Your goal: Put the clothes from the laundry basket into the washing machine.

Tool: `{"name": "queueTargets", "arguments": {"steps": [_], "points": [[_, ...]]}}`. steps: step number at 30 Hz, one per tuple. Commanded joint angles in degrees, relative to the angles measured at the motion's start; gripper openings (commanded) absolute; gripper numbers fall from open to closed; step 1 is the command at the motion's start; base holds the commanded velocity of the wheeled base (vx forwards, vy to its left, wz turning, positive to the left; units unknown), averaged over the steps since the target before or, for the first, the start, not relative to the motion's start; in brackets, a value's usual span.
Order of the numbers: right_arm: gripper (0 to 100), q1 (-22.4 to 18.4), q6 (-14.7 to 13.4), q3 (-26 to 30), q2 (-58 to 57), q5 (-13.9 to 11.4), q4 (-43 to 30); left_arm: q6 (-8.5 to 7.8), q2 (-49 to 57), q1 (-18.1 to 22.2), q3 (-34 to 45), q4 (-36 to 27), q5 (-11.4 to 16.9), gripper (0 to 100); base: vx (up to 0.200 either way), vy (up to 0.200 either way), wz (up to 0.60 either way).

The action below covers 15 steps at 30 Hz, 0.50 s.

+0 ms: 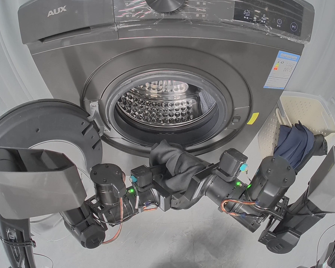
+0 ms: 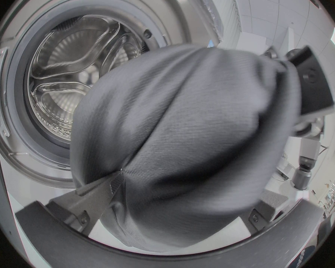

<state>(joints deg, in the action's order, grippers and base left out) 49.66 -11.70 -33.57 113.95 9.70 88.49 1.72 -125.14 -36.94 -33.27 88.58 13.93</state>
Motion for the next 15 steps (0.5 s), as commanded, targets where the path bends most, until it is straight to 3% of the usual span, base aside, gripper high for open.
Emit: {"name": "queueTargets", "arguments": {"steps": [1, 15], "points": [[0, 1.8, -0.3, 1.8, -0.4, 0.1, 0.1, -0.05, -4.8, 2.4, -3.2, 0.0, -0.2, 100, 0.000, 0.000, 0.00], [0, 4.3, -0.8, 3.2, -2.1, 0.1, 0.1, -0.05, -7.2, 2.9, -6.3, 0.1, -1.5, 100, 0.000, 0.000, 0.00]]}}
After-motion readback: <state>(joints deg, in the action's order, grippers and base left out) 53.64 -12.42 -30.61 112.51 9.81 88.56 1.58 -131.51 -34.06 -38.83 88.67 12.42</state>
